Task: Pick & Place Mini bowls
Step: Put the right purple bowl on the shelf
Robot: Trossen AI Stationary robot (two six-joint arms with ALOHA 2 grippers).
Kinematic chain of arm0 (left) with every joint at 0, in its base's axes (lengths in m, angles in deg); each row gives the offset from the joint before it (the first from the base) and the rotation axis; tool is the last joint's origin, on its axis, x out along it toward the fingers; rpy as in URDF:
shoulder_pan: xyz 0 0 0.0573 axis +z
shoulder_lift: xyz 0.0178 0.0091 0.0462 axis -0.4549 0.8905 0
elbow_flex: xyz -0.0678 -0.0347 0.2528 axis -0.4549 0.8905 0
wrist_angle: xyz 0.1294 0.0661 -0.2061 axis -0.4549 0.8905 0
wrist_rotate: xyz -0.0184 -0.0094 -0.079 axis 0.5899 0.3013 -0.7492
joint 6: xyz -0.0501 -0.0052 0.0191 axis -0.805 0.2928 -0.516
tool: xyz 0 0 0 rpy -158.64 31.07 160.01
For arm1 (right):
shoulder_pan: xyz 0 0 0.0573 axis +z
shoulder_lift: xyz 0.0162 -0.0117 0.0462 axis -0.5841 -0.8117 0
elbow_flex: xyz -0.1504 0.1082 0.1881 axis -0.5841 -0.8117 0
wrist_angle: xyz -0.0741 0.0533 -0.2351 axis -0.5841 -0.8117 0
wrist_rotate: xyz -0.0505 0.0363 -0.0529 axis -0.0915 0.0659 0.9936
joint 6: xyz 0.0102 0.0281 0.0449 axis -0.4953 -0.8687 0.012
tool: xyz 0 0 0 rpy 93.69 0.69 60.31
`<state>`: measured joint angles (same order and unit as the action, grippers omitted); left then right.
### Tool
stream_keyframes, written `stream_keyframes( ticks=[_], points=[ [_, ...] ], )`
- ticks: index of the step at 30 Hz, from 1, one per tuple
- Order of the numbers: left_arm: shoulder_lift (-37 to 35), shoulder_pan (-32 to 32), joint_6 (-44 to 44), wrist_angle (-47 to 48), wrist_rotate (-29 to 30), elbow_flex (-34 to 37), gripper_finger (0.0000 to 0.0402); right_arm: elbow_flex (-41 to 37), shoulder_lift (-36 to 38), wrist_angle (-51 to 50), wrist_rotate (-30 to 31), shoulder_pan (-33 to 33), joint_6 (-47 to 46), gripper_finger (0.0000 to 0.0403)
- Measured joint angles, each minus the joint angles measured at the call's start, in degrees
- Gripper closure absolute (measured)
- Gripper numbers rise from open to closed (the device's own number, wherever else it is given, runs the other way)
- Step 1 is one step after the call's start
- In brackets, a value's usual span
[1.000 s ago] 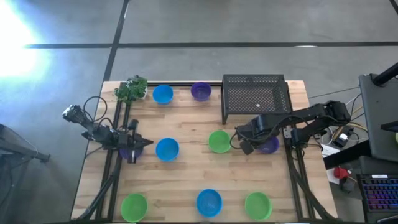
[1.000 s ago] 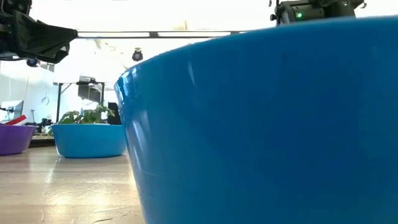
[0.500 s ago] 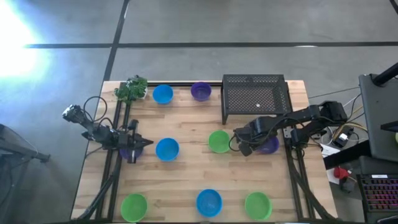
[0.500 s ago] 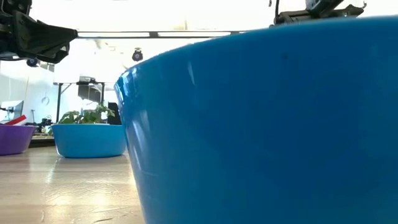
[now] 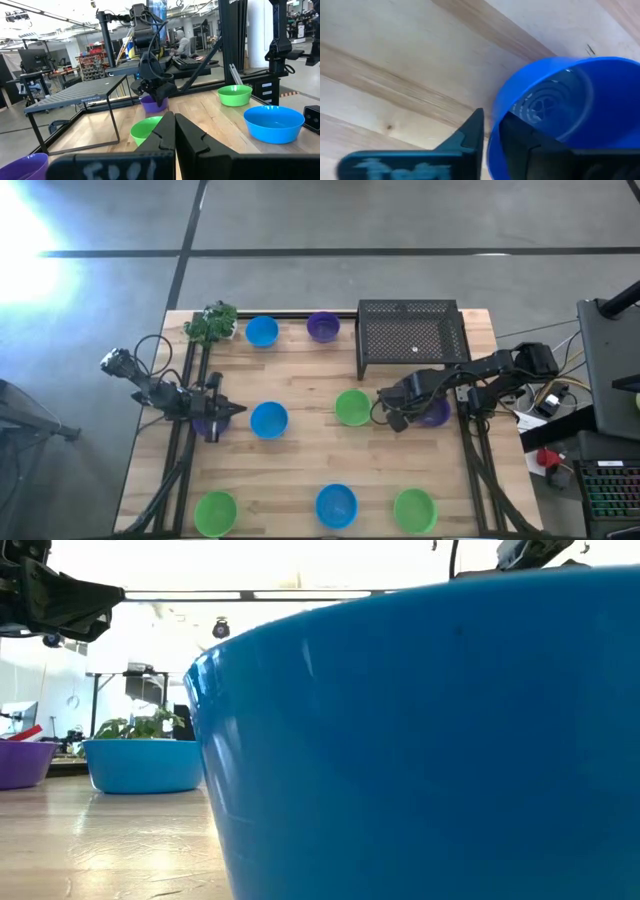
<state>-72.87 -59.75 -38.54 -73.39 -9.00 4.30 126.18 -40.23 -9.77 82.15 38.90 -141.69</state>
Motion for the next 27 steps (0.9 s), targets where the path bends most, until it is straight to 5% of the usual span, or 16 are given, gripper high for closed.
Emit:
stream_keyframes(
  ticks=[11, 27],
  points=[
    [0.0, 0.0, 0.0, 0.0, 0.0, 0.0, 0.0402, 2.9, 0.0, 1.5, -0.4, 2.3, 0.4, 0.0394],
    [0.0, 0.0, 0.0, 0.0, 0.0, 0.0, 0.0402, 24.1, 0.0, -7.0, 0.6, 11.8, -0.8, 0.0394]
  ],
)
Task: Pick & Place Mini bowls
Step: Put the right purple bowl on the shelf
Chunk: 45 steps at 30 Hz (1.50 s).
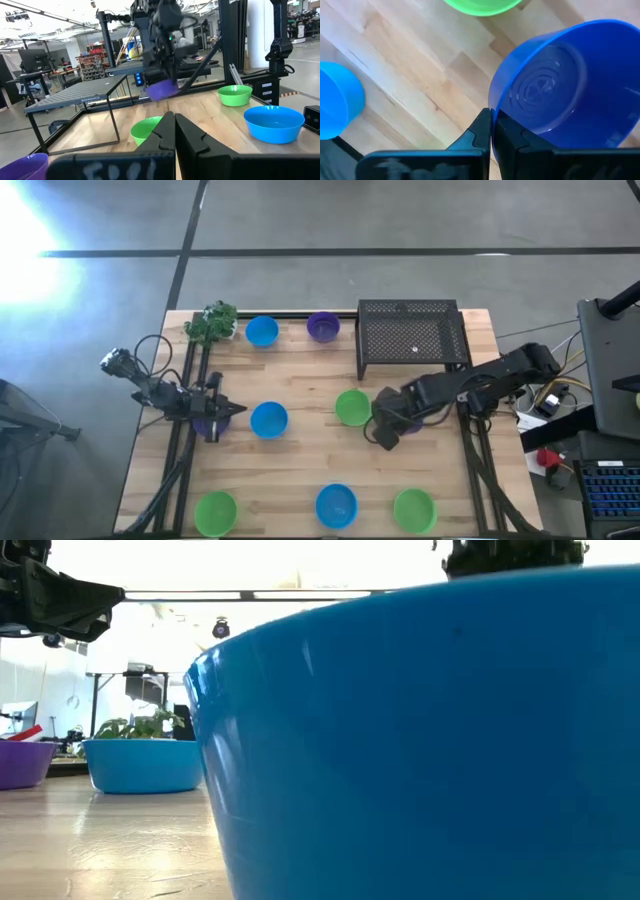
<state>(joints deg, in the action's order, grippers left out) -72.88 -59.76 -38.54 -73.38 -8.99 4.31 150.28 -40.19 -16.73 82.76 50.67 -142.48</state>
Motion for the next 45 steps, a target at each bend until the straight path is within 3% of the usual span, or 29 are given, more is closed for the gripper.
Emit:
stream_keyframes(
  ticks=[10, 16, 31, 45],
  points=[
    [0.0, 0.0, 0.0, 0.0, 0.0, 0.0, 0.0402, 12.0, 0.0, -15.4, 9.9, -0.1, 2.1, 0.0394],
    [0.0, 0.0, 0.0, 0.0, 0.0, 0.0, 0.0402, 16.0, 0.0, -21.2, 11.8, -3.2, 4.8, 0.0394],
    [0.0, 0.0, 0.0, 0.0, 0.0, 0.0, 0.0402, 16.2, 0.4, -24.8, 13.3, -23.5, 23.4, 0.0394],
    [0.0, 0.0, 0.0, 0.0, 0.0, 0.0, 0.0402, 16.1, 0.9, -24.8, 13.3, -42.0, 33.5, 0.0394]
  ],
)
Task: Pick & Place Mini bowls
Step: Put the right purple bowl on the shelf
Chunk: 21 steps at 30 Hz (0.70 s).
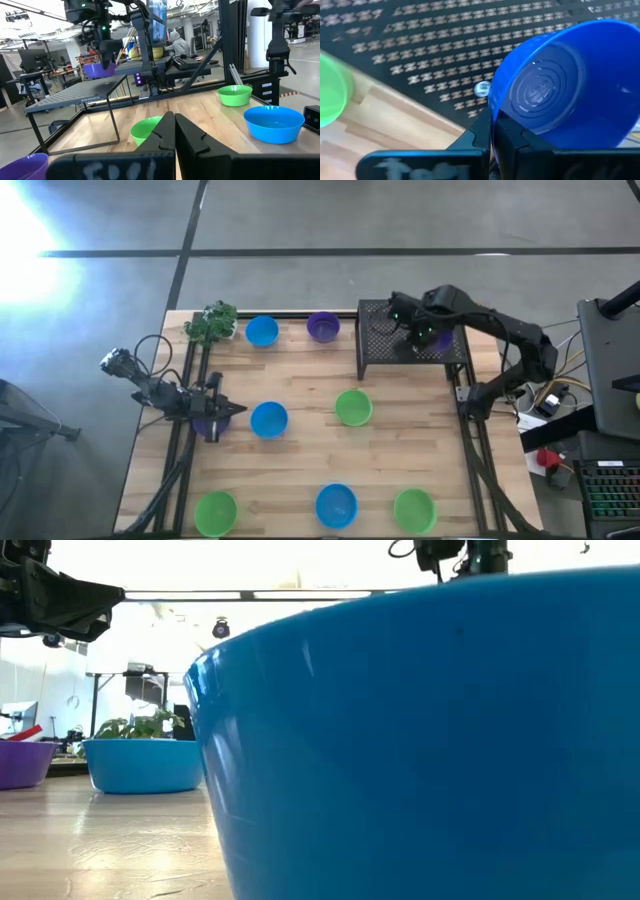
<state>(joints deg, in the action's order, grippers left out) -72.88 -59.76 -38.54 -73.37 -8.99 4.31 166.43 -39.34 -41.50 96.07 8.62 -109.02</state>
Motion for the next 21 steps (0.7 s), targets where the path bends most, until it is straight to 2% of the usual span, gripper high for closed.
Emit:
stream_keyframes(
  ticks=[10, 21],
  points=[
    [0.0, 0.0, 0.0, 0.0, 0.0, 0.0, 0.0402, -1.6, 0.0, 0.0, 3.1, -9.5, 0.9, 0.0394],
    [0.0, 0.0, 0.0, 0.0, 0.0, 0.0, 0.0402, -4.1, 0.0, 0.0, 2.8, -11.0, 2.6, 0.0394]
  ],
)
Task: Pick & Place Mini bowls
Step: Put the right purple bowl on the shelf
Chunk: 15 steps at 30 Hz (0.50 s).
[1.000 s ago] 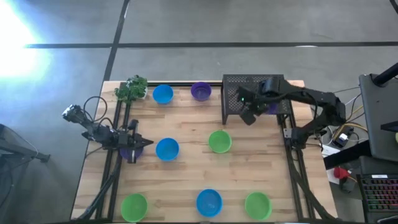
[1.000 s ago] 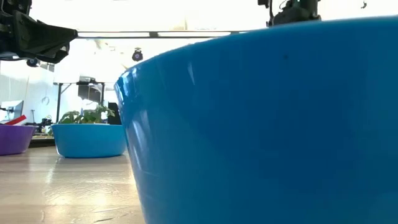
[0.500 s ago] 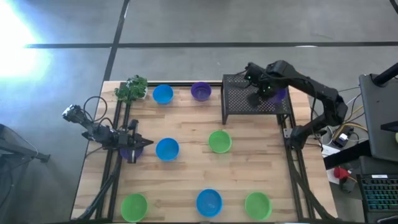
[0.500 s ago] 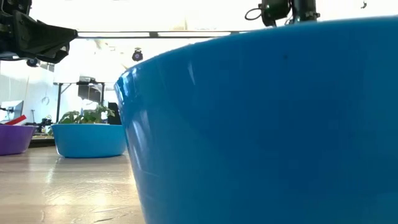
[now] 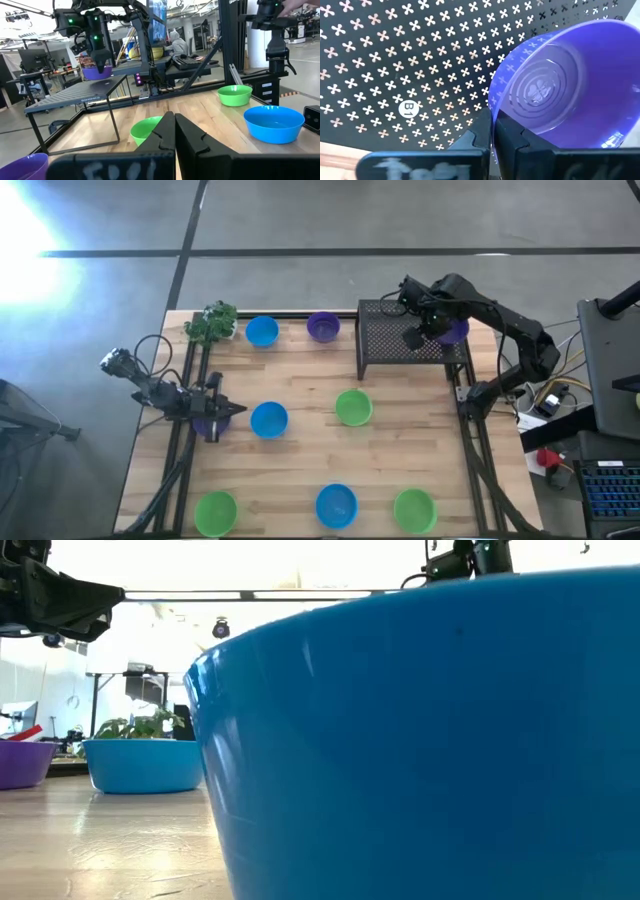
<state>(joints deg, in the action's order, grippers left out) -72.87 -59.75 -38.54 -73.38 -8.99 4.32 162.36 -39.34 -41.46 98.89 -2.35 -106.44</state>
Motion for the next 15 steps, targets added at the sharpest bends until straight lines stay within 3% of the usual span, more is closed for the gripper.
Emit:
stream_keyframes(
  ticks=[15],
  points=[
    [0.0, 0.0, 0.0, 0.0, 0.0, 0.0, 0.0402, 0.0, 0.0, 0.8, -1.9, 0.0, 0.0, 0.0394]
  ],
)
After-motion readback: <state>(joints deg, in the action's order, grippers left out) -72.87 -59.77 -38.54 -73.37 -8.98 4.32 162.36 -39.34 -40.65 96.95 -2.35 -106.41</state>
